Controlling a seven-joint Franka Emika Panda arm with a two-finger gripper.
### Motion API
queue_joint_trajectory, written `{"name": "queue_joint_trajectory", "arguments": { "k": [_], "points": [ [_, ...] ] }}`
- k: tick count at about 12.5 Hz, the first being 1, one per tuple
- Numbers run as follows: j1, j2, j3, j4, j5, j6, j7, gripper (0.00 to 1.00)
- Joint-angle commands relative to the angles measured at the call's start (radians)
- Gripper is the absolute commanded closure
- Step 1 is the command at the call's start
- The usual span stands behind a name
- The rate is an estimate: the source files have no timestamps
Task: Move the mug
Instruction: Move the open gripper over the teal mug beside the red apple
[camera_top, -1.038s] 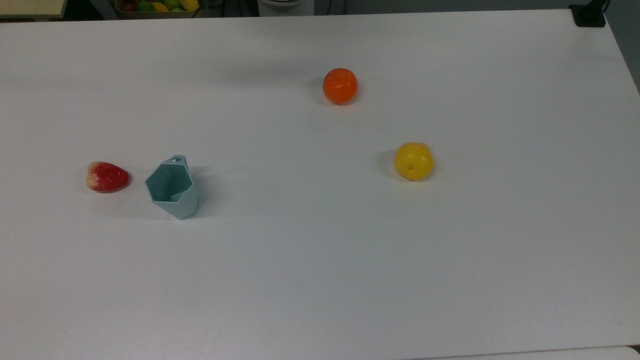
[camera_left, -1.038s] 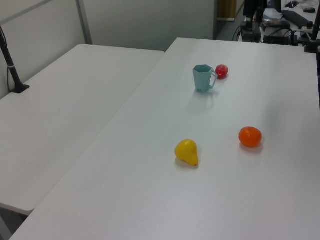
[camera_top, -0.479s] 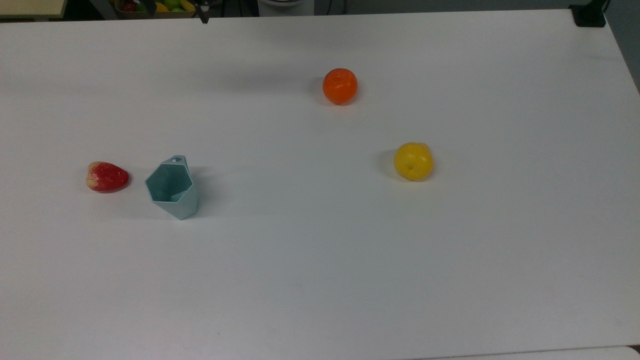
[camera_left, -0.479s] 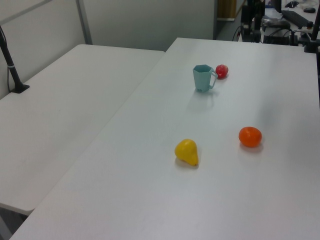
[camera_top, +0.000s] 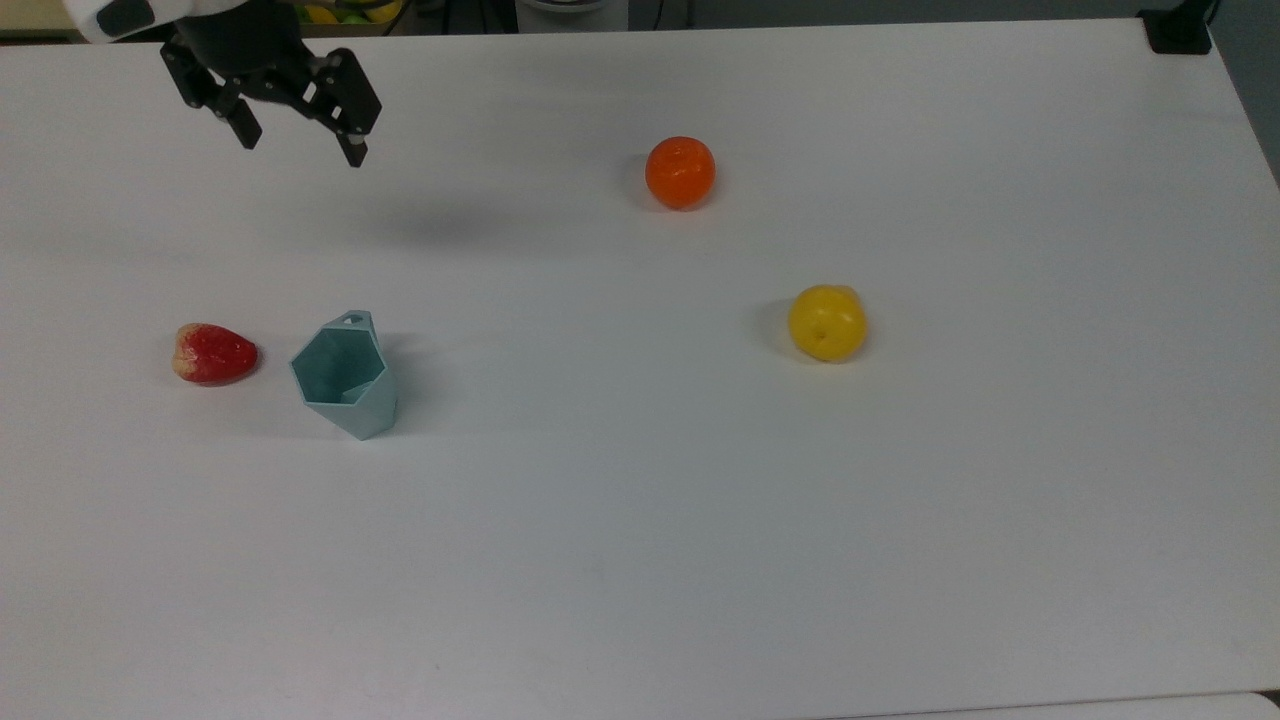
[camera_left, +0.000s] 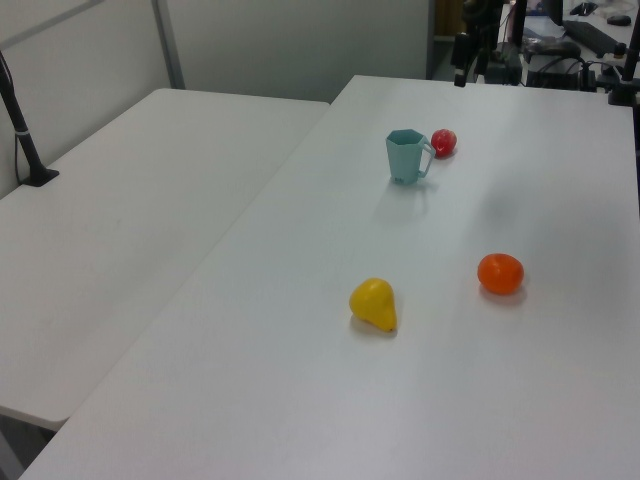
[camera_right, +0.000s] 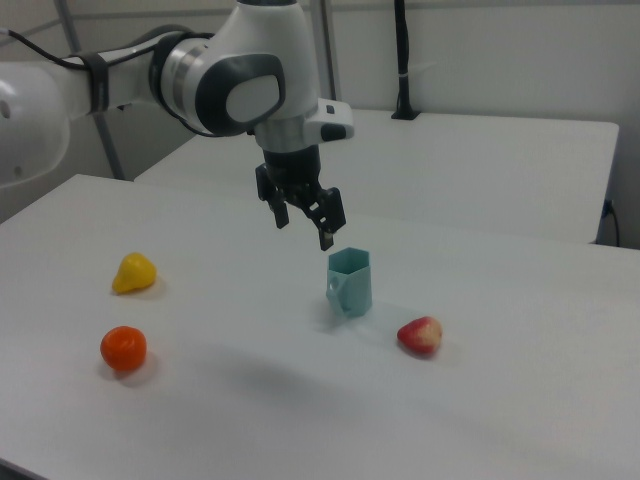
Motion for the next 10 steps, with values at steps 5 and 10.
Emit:
{"name": "queue_joint_trajectory", "arguments": {
  "k": [5, 10],
  "points": [
    [-0.047, 0.062, 0.000, -0.062, 0.043, 0.100, -0.249, 0.02],
    [-0.015, 0.182, 0.004, -0.065, 0.051, 0.249, -0.253, 0.04]
  ]
}}
